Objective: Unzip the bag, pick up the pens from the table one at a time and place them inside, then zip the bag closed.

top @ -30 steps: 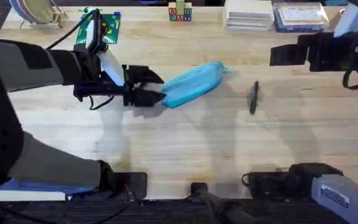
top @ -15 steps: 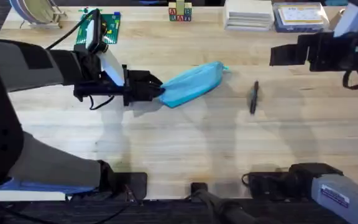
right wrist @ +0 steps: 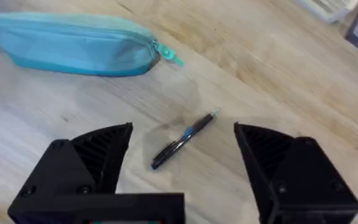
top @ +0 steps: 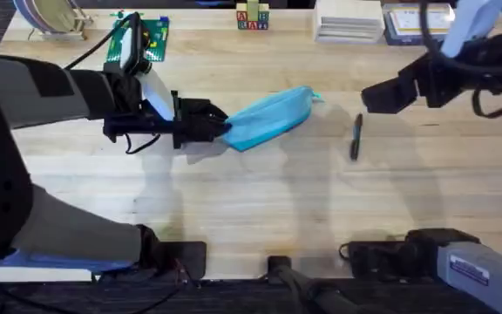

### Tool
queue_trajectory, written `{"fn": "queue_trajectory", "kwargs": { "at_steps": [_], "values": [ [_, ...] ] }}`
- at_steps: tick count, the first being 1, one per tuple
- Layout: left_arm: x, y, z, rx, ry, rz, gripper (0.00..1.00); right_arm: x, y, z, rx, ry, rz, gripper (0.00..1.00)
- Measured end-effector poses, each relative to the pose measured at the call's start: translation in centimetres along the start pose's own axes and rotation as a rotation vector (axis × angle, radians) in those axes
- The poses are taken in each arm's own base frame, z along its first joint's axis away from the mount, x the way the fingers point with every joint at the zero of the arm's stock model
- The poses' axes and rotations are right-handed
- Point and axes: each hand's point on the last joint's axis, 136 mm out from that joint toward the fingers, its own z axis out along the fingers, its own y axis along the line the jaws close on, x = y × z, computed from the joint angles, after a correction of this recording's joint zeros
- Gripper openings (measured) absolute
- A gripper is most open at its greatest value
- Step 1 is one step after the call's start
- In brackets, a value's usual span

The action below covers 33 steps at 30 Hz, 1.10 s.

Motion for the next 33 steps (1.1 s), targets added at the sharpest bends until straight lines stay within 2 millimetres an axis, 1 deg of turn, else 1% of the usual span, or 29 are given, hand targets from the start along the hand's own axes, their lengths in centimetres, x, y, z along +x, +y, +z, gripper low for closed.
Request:
{"fn": "queue_trajectory", "kwargs": {
  "at_steps": [3, 7, 11, 14, 17, 19, 21, 24, 28, 33],
  "values": [
    [0.0, 0.0, 0.0, 0.0, 0.0, 0.0, 0.044, -0.2, -0.2, 1.2, -0.022, 0.007, -0.031, 0.996],
    [0.0, 0.0, 0.0, 0.0, 0.0, 0.0, 0.043, -1.1, -1.3, 2.8, -0.012, -0.006, -0.058, 0.997],
    [0.0, 0.0, 0.0, 0.0, 0.0, 0.0, 0.042, 0.1, -1.6, 4.2, -0.02, 0.058, -0.054, 0.996],
    [0.0, 0.0, 0.0, 0.0, 0.0, 0.0, 0.042, 0.5, -1.7, 4.9, -0.029, 0.082, -0.05, 0.996],
    [0.0, 0.0, 0.0, 0.0, 0.0, 0.0, 0.042, 0.3, -1.9, 5.4, -0.029, 0.08, -0.055, 0.996],
    [0.0, 0.0, 0.0, 0.0, 0.0, 0.0, 0.042, -0.2, -2.1, 5.6, -0.027, 0.06, -0.079, 0.996],
    [0.0, 0.0, 0.0, 0.0, 0.0, 0.0, 0.042, -0.5, -1.7, 5.7, -0.054, 0.037, -0.139, 0.996],
    [0.0, 0.0, 0.0, 0.0, 0.0, 0.0, 0.042, -1.0, -0.6, 5.6, -0.118, -0.002, -0.242, 0.995],
    [0.0, 0.0, 0.0, 0.0, 0.0, 0.0, 0.042, -1.5, 0.5, 5.3, -0.189, -0.056, -0.306, 0.992],
    [0.0, 0.0, 0.0, 0.0, 0.0, 0.0, 0.042, -0.6, 1.4, 5.1, -0.295, -0.067, -0.326, 0.991]
  ]
}}
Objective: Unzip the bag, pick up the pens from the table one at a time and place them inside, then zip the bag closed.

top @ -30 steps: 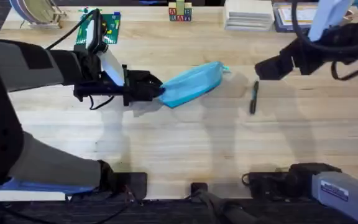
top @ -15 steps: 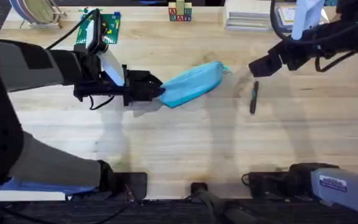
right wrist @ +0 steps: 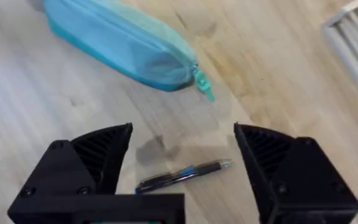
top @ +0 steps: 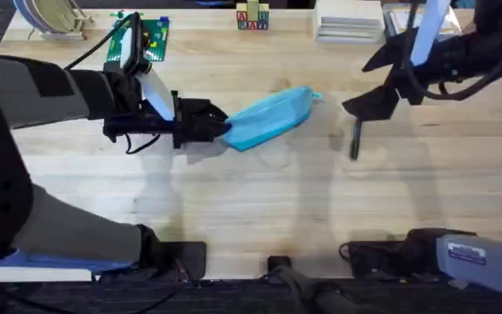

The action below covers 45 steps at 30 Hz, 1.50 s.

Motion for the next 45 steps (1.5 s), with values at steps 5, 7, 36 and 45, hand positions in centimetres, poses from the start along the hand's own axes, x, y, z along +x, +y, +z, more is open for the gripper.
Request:
{"fn": "queue_trajectory", "kwargs": {
  "at_steps": [5, 7, 36, 45],
  "values": [
    [0.0, 0.0, 0.0, 0.0, 0.0, 0.0, 0.042, 0.6, 0.4, 0.2, -0.098, 0.012, -0.003, 0.99],
    [0.0, 0.0, 0.0, 0.0, 0.0, 0.0, 0.042, 0.6, 0.5, 0.3, -0.136, 0.022, -0.015, 0.99],
    [0.0, 0.0, 0.0, 0.0, 0.0, 0.0, 0.042, 0.1, -4.2, 5.4, -0.253, -0.036, -0.378, 0.99],
    [0.0, 0.0, 0.0, 0.0, 0.0, 0.0, 0.042, 1.4, -4.2, 7.1, -0.3, -0.029, -0.346, 0.99]
  ]
}}
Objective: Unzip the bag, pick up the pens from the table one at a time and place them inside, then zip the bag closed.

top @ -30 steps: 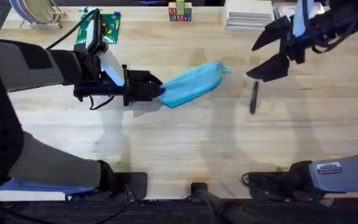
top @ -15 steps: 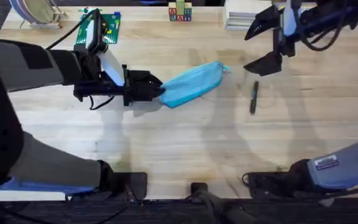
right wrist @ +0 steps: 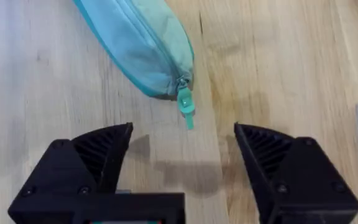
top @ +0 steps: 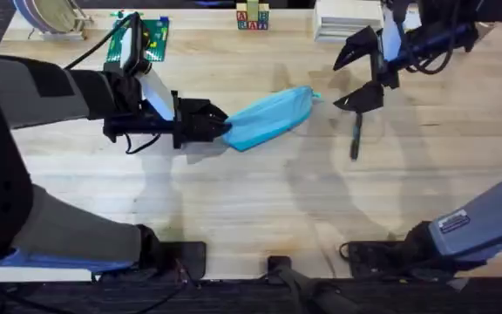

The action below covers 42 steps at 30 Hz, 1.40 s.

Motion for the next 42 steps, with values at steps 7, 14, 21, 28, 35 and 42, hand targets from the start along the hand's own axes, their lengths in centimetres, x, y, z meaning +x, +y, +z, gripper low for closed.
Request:
{"fn": "queue_trajectory", "kwargs": {
  "at_steps": [7, 14, 21, 28, 35, 42],
  "values": [
    [0.0, 0.0, 0.0, 0.0, 0.0, 0.0, 0.042, 0.6, -0.9, 0.8, 0.009, -0.009, -0.009, 0.99],
    [0.0, 0.0, 0.0, 0.0, 0.0, 0.0, 0.042, 1.1, -1.1, 2.1, -0.013, -0.042, 0.008, 0.99],
    [0.0, 0.0, 0.0, 0.0, 0.0, 0.0, 0.042, 1.0, -1.2, 2.7, -0.025, -0.077, 0.018, 0.99],
    [0.0, 0.0, 0.0, 0.0, 0.0, -0.001, 0.042, 0.8, -1.4, 3.5, -0.037, -0.135, 0.026, 0.99],
    [0.0, 0.0, 0.0, 0.0, 0.0, -0.001, 0.042, 1.1, -1.2, 4.4, -0.066, -0.166, 0.054, 0.99],
    [0.0, 0.0, 0.0, 0.0, 0.0, 0.0, 0.042, 1.4, -0.9, 5.3, -0.092, -0.184, 0.074, 0.99]
  ]
}}
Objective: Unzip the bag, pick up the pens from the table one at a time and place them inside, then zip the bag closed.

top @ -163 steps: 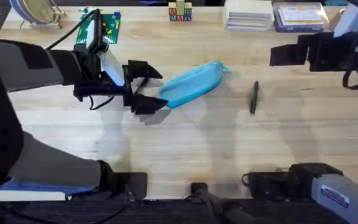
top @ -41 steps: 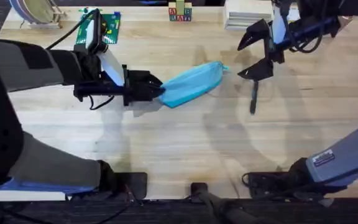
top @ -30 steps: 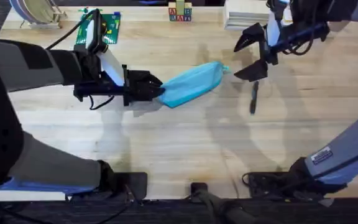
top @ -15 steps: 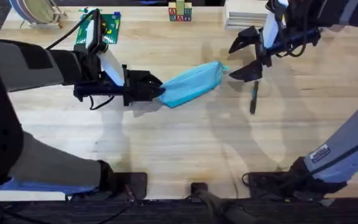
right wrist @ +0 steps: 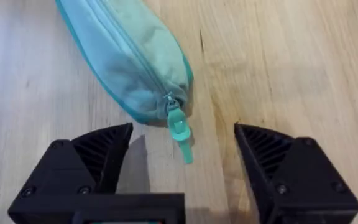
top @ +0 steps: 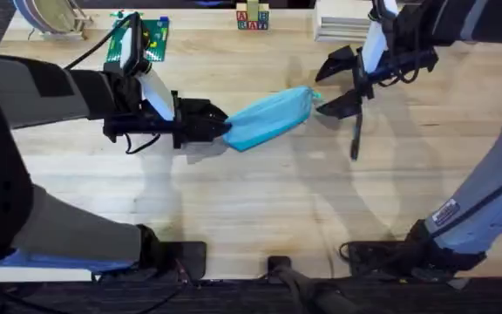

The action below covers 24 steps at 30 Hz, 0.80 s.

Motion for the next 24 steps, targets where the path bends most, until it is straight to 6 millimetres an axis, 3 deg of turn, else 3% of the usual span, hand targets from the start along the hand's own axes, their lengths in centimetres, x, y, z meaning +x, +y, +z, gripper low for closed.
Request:
{"fn": "queue_trajectory", "kwargs": {
  "at_steps": [6, 24],
  "values": [
    [0.0, 0.0, 0.0, 0.0, 0.0, 0.0, 0.042, -0.58, 0.14, 0.82, -0.012, 0.0, -0.027, 0.992],
    [0.0, -0.01, 0.0, 0.0, 0.0, 0.0, 0.042, -0.34, 0.07, 0.83, -0.009, 0.015, -0.029, 0.995]
  ]
}}
